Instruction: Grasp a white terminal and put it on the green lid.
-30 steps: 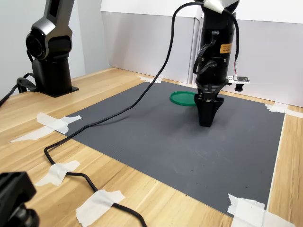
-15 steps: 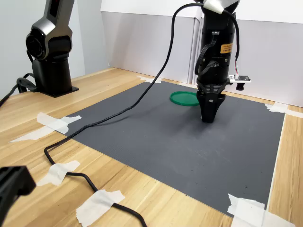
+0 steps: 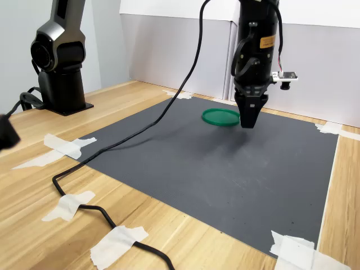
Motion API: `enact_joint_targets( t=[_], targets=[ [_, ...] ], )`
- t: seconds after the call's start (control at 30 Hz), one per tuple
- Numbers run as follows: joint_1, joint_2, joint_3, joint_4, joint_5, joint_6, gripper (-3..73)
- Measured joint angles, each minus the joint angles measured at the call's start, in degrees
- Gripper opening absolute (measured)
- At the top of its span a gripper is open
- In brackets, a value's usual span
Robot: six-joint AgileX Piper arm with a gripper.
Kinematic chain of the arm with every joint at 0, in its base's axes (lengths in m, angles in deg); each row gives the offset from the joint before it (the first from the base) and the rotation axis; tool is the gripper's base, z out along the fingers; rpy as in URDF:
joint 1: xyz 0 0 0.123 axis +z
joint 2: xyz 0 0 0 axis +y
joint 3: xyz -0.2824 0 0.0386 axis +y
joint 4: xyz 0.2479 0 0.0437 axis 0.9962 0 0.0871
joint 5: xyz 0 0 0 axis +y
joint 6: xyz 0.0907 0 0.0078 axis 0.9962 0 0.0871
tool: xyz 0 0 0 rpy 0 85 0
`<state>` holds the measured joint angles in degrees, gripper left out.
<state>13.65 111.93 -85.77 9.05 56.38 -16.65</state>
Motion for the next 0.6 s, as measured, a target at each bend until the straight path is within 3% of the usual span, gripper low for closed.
enact_joint_targets(
  t=[0.13, 0.33, 0.6],
  targets=[
    [2.52, -1.38, 0.0, -1.86, 3.06, -0.99, 22.0],
    [7.91, -2.87, 0.18, -2.03, 5.01, -0.78, 21.8],
    [10.53, -4.44, 7.36, -2.23, 1.87, -0.17, 21.4]
  ],
)
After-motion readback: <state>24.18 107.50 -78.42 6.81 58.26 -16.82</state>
